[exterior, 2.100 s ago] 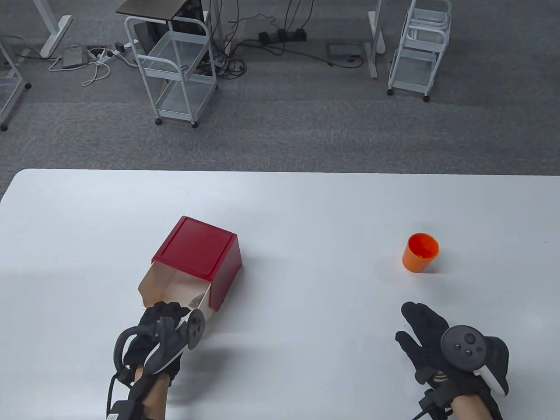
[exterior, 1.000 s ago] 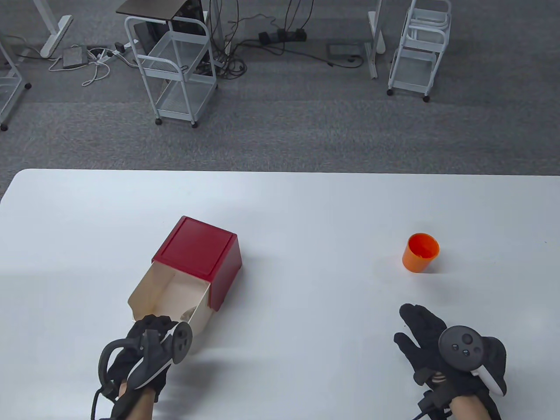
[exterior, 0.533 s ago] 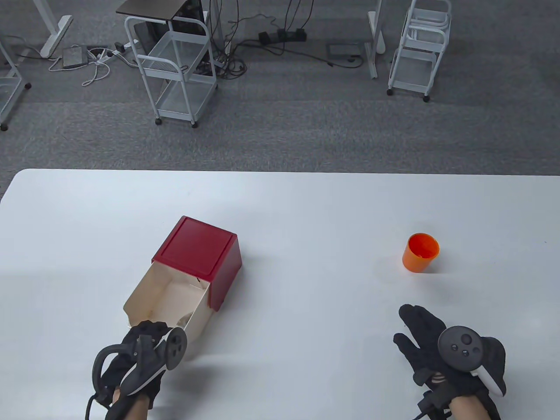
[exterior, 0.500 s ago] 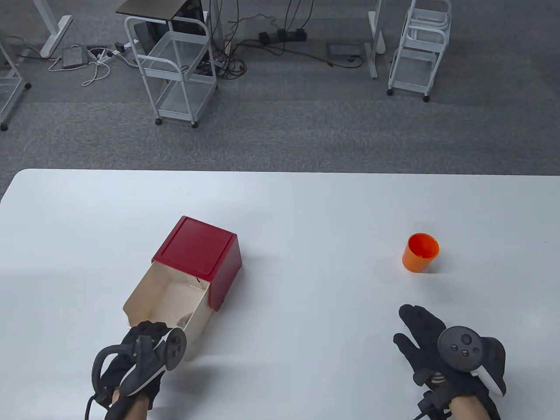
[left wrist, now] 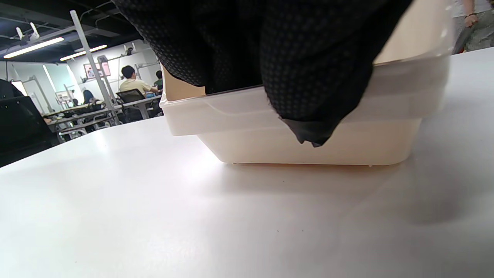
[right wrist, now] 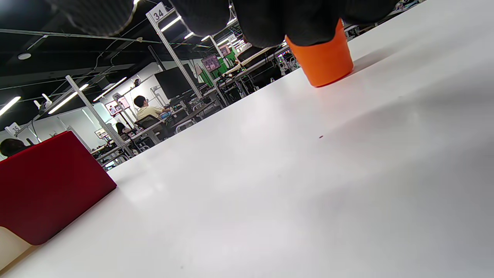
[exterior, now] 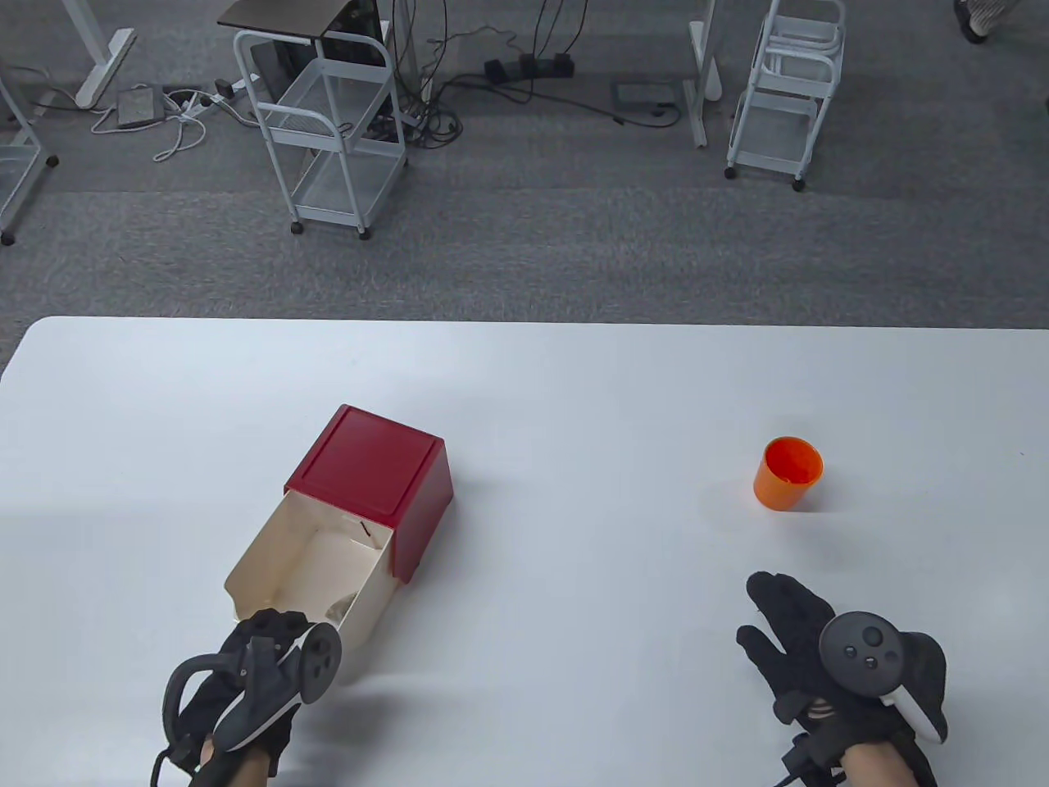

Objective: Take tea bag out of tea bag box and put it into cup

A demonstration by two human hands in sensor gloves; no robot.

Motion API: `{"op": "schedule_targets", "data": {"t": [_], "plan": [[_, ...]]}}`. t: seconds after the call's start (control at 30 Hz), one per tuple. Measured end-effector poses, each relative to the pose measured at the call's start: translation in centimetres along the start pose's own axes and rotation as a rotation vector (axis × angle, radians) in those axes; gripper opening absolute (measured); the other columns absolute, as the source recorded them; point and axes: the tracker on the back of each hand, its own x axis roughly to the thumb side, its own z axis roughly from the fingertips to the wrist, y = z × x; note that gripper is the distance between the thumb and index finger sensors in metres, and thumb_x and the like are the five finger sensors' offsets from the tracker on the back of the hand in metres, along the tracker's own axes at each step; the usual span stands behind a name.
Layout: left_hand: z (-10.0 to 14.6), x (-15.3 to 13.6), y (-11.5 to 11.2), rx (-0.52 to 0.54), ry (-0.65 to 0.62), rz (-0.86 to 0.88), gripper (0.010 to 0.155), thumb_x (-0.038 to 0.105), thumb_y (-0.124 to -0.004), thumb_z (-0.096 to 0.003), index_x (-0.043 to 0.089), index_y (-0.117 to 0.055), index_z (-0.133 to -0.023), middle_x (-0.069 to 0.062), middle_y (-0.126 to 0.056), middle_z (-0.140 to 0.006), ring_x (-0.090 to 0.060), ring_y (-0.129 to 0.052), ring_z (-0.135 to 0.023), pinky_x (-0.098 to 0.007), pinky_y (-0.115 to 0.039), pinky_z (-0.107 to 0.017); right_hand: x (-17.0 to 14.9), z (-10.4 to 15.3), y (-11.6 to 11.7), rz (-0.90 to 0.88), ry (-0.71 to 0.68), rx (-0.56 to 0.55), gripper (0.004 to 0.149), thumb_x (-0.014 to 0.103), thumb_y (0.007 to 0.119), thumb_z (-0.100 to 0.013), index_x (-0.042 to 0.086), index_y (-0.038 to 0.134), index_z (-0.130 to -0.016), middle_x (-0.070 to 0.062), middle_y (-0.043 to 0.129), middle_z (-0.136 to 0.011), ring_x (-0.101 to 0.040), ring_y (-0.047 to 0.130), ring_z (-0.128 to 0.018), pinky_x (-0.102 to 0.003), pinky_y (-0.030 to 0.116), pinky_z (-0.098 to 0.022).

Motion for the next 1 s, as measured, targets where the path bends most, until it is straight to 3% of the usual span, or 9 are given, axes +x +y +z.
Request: {"op": "schedule_targets", "data": {"t": [0.33,0.47,0.53,0.7,0.87,1.0], "plan": [[0.2,0.0,-0.2,-0.005,-0.007,-0.010,0.045,0.039,-0.092,-0.0336,0.049,-0.087,-0.077,0.021,-0.092,-0.095,-0.010,-0.090,-0.093,-0.029,-0.078,-0.073,0.1,0.1,0.2,0.006,0.001,0.010,0.067,0.056,0.068,-0.046,0.022,0.055,-0.102,-0.022,0.056,-0.109,-0.053,0.060,-0.094,-0.063,0.055,-0.068],[0.1,-0.2,0.4,-0.080,-0.007,0.007,0.049,0.039,-0.090,-0.0363,0.046,-0.084,-0.085,0.016,-0.087,-0.103,-0.014,-0.086,-0.097,-0.032,-0.075,-0.075,0.2,0.1,0.2,0.008,0.001,0.011,0.067,0.055,0.068,-0.046,0.022,0.055,-0.102,-0.022,0.055,-0.109,-0.053,0.060,-0.094,-0.063,0.054,-0.068],[0.2,-0.7,1.7,-0.144,0.026,0.084,0.054,0.040,-0.089,-0.0373,0.044,-0.081,-0.091,0.013,-0.081,-0.109,-0.017,-0.081,-0.102,-0.034,-0.072,-0.077,0.3,0.1,0.3,0.020,-0.002,0.013,0.067,0.055,0.068,-0.046,0.022,0.055,-0.102,-0.022,0.055,-0.109,-0.053,0.059,-0.094,-0.063,0.054,-0.068],[-0.3,-2.7,4.4,-0.053,0.080,0.298,0.053,0.041,-0.087,-0.0401,0.042,-0.080,-0.093,0.011,-0.081,-0.110,-0.019,-0.081,-0.101,-0.034,-0.072,-0.077,0.6,0.1,0.3,0.025,-0.012,0.012,0.067,0.055,0.068,-0.046,0.022,0.055,-0.102,-0.022,0.055,-0.109,-0.053,0.059,-0.094,-0.063,0.054,-0.068],[-2.3,-3.6,4.7,-0.049,0.100,0.496,0.055,0.044,-0.083,-0.0424,0.039,-0.078,-0.096,0.006,-0.082,-0.109,-0.022,-0.083,-0.099,-0.035,-0.074,-0.075,0.9,0.1,0.2,0.026,-0.020,-0.001,0.067,0.055,0.068,-0.046,0.022,0.054,-0.102,-0.022,0.055,-0.109,-0.053,0.060,-0.094,-0.063,0.054,-0.068],[-4.3,-2.8,3.8,-0.102,0.090,0.485,0.056,0.046,-0.083,-0.0424,0.039,-0.077,-0.098,0.005,-0.082,-0.109,-0.023,-0.084,-0.098,-0.034,-0.075,-0.075,0.8,0.1,0.2,0.024,-0.013,0.000,0.067,0.055,0.068,-0.046,0.022,0.054,-0.103,-0.022,0.055,-0.109,-0.053,0.060,-0.094,-0.063,0.054,-0.068]]}}
